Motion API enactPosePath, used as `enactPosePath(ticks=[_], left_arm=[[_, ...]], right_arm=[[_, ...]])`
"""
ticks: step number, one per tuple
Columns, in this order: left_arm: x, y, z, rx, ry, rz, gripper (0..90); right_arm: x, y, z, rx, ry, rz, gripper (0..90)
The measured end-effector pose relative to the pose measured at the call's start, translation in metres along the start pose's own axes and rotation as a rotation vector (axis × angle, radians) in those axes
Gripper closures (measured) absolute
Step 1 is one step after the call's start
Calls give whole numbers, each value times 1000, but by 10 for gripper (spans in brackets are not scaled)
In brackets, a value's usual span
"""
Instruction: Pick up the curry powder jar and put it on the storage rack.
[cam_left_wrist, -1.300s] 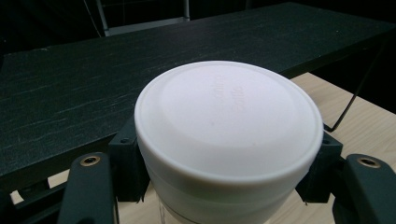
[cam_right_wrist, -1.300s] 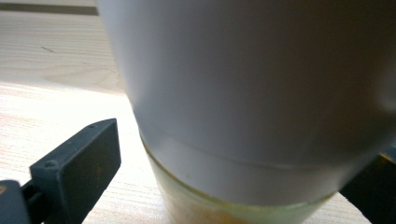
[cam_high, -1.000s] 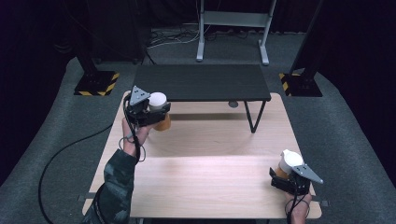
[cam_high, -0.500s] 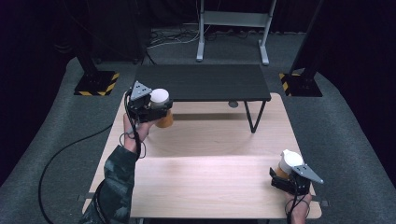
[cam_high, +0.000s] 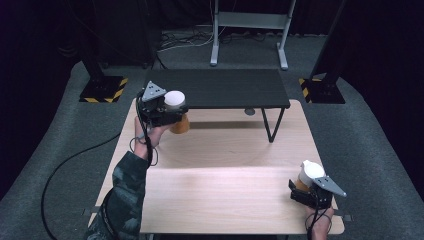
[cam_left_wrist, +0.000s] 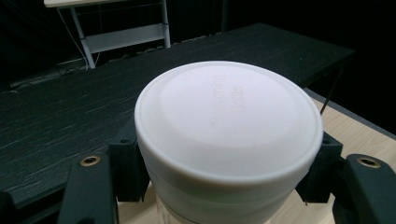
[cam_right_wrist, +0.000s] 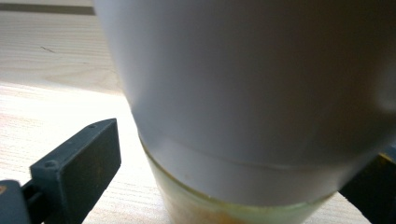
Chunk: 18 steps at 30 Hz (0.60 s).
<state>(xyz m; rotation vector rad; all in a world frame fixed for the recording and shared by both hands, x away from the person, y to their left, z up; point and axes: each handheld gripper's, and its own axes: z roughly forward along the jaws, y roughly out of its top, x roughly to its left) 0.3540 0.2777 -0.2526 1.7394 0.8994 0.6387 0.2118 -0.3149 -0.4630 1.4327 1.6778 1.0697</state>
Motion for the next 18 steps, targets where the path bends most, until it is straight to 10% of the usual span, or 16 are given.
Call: enactPosePath(ticks=[18], left_arm=[[3,18,-1,-15,-12,9,334]], right_arm=[[0,0,0,-1,0,-1,0]])
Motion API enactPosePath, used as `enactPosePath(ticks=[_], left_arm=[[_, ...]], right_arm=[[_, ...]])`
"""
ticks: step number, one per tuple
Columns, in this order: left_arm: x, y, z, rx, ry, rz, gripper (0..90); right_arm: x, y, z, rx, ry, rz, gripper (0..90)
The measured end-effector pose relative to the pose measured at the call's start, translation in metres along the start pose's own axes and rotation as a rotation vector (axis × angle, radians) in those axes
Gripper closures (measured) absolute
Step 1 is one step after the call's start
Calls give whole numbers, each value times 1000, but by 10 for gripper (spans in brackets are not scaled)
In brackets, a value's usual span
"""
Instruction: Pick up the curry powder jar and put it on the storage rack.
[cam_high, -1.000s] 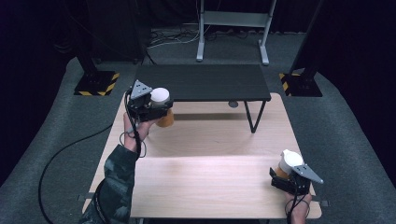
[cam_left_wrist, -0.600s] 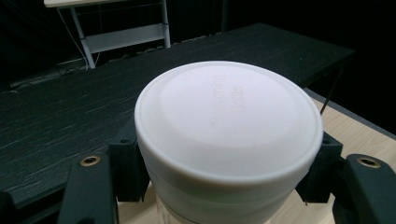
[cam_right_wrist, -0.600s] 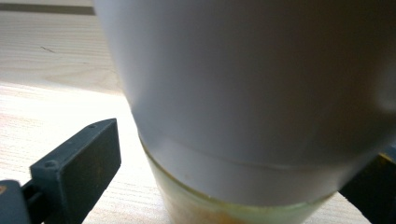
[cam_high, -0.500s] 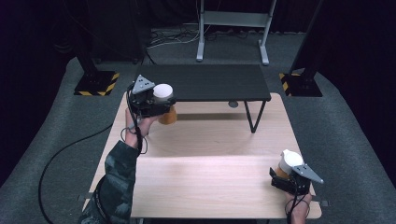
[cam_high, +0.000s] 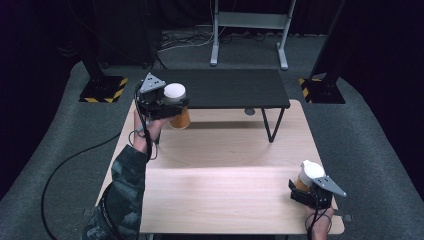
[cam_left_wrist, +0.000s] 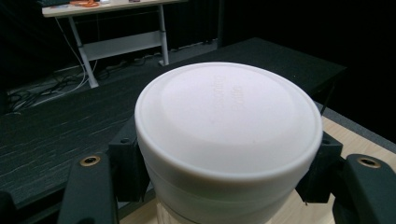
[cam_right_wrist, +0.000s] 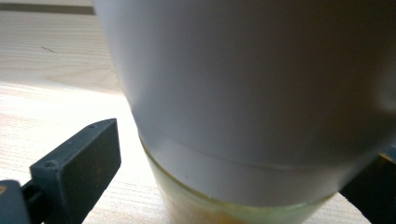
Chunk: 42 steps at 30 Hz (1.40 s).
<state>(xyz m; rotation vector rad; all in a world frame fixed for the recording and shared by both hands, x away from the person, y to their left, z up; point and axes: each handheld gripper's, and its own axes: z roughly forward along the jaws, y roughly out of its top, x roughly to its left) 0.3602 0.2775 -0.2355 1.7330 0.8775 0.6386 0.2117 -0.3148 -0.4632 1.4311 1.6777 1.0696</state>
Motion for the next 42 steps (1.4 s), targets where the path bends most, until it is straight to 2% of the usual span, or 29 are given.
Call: enactPosePath(ticks=[14,23,42], left_arm=[[0,12,3,-12,-13,13,334],[3,20,7,-18,-20,7,334],[2,40,17,-33,-19,33,334]], right_arm=[[1,1,0,4,-2,-4,0],[1,1,1,5,-2,-4,0],[1,2,1,9,-2,-9,0]])
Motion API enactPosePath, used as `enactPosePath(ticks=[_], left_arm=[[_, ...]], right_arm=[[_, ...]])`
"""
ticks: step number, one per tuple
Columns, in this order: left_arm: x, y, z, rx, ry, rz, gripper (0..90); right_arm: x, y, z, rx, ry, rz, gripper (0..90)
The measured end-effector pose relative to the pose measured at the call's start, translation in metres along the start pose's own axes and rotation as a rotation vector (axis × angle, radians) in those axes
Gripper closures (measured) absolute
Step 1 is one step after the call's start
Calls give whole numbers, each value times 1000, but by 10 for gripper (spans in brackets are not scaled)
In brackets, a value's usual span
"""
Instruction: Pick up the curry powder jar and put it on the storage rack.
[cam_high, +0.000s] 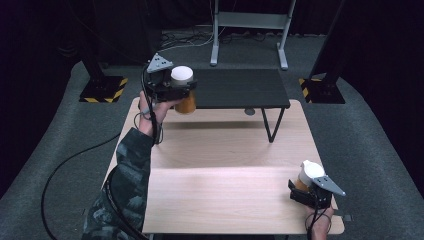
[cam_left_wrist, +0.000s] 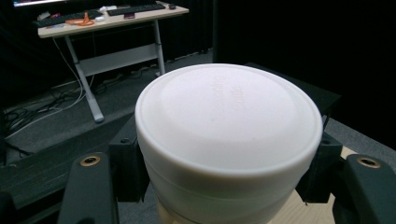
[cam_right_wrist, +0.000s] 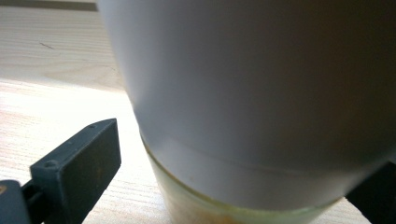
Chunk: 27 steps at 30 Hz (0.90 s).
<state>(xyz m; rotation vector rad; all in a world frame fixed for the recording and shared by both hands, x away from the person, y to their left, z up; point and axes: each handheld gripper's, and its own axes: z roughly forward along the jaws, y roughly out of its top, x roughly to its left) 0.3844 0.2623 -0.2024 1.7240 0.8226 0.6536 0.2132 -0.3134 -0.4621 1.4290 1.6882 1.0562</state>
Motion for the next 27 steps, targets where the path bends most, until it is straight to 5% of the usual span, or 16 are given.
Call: enactPosePath(ticks=[27], left_arm=[[10,15,35,21,7,1,333]], right_arm=[[0,0,0,-1,3,2,0]])
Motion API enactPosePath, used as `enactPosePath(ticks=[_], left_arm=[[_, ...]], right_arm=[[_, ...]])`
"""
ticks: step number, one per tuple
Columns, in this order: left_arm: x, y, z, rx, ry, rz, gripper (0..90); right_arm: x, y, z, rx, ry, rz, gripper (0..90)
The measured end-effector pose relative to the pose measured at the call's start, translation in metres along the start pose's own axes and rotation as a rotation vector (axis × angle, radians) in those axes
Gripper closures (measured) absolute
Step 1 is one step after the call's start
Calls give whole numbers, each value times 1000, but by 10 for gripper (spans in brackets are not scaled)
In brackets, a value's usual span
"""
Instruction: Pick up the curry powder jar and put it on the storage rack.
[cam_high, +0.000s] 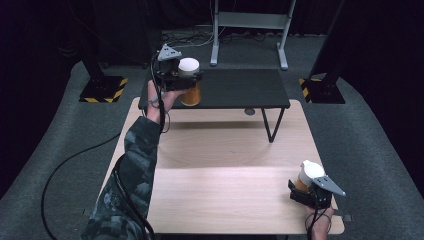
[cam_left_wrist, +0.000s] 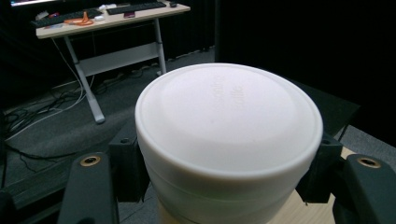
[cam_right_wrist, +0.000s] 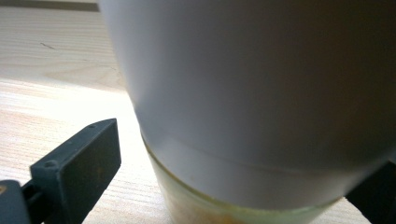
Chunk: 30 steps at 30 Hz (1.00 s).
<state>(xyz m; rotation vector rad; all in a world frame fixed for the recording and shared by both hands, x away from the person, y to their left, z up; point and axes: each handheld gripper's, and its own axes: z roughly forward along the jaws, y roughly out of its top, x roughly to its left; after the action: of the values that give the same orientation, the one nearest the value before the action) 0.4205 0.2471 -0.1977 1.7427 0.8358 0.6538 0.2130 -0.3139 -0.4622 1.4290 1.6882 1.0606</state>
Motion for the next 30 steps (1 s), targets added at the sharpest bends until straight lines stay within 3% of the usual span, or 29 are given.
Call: enactPosePath(ticks=[7,16,19,30], left_arm=[[8,-2,11,21,17,-24,333],[14,-3,19,44,21,-24,333],[19,-9,21,33,21,-50,333],[22,-9,20,36,9,-38,332]], right_arm=[[0,0,0,-1,1,0,0],[0,0,0,-2,-2,1,0],[0,0,0,-3,-2,1,0],[0,-1,-1,-6,-1,3,0]])
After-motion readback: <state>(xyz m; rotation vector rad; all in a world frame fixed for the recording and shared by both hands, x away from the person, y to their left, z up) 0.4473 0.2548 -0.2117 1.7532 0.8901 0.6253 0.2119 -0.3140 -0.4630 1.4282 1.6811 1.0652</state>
